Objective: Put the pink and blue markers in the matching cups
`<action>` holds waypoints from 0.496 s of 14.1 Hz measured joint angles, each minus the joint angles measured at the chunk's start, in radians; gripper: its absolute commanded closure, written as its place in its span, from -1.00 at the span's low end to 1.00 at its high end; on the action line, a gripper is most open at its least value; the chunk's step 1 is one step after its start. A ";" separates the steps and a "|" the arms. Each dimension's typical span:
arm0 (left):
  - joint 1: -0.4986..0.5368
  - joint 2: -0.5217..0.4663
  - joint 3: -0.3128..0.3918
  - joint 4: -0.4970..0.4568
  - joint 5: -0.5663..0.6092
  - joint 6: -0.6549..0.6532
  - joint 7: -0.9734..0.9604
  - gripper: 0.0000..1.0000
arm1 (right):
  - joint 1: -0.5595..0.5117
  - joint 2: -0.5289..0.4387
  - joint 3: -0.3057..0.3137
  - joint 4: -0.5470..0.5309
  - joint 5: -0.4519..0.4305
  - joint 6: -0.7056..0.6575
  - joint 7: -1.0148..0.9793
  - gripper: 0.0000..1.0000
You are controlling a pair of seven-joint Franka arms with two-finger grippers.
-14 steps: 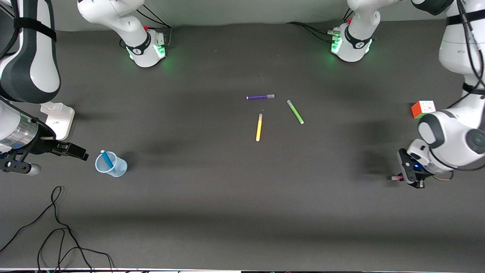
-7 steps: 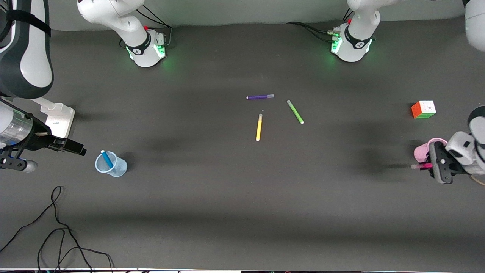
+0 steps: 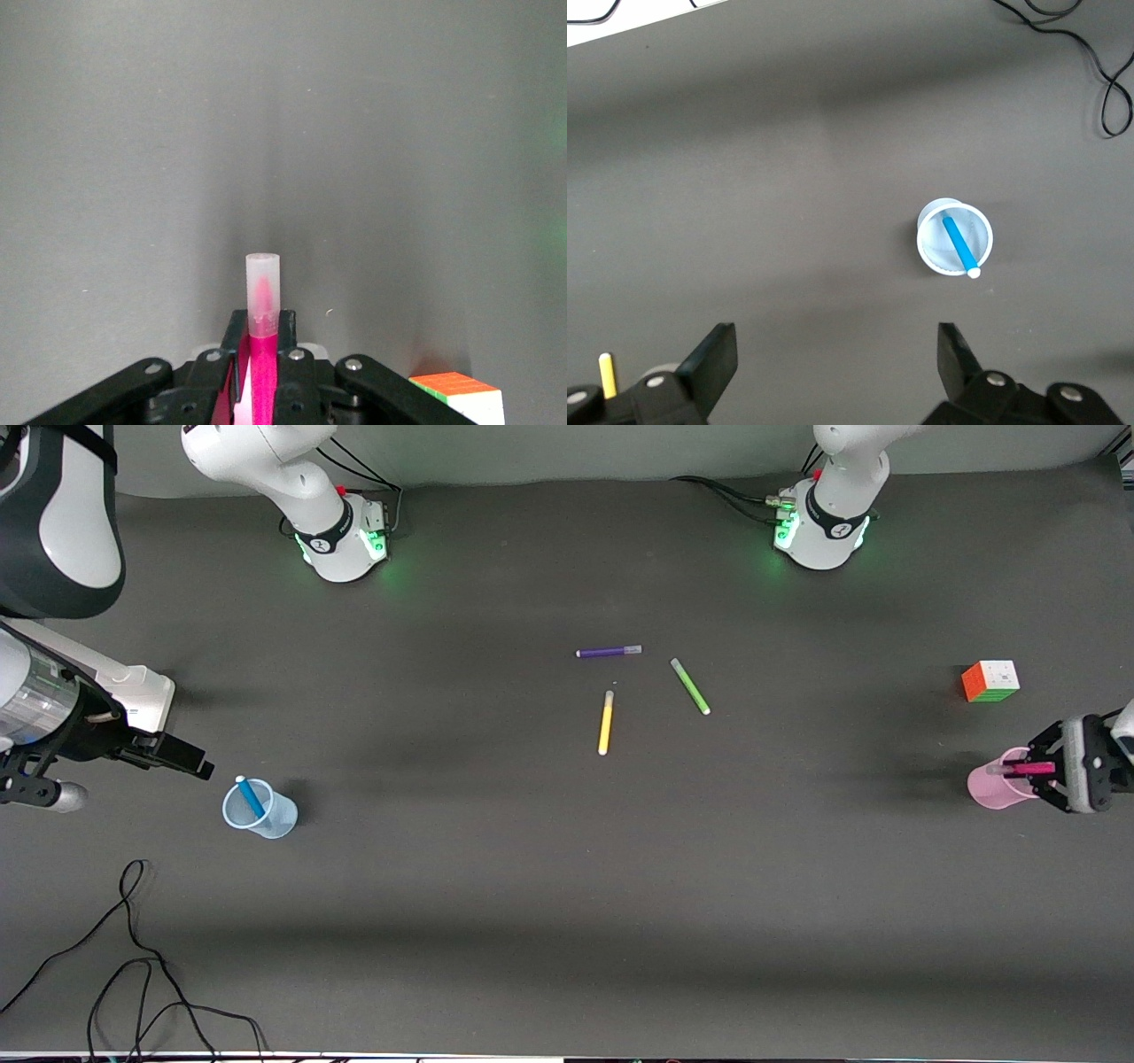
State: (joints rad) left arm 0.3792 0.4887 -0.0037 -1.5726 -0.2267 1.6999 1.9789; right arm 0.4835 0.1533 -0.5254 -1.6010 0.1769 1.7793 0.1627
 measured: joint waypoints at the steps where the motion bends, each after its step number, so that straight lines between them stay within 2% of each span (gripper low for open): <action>1: 0.021 0.003 0.000 -0.005 -0.032 -0.014 0.039 1.00 | -0.022 -0.010 0.017 0.003 0.000 -0.023 0.000 -0.99; 4: 0.070 0.020 0.000 -0.012 -0.108 -0.060 0.138 1.00 | -0.189 -0.044 0.180 0.019 -0.002 -0.072 0.000 -0.99; 5: 0.084 0.027 0.000 -0.015 -0.131 -0.072 0.166 1.00 | -0.218 -0.053 0.214 0.030 -0.010 -0.095 0.000 -0.99; 7: 0.113 0.039 0.000 -0.015 -0.162 -0.093 0.195 1.00 | -0.228 -0.073 0.244 0.044 -0.033 -0.113 0.000 -0.99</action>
State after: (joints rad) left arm 0.4925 0.5277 -0.0034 -1.5879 -0.3888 1.6070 2.1734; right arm 0.2557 0.0804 -0.2816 -1.5574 0.1436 1.6661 0.1627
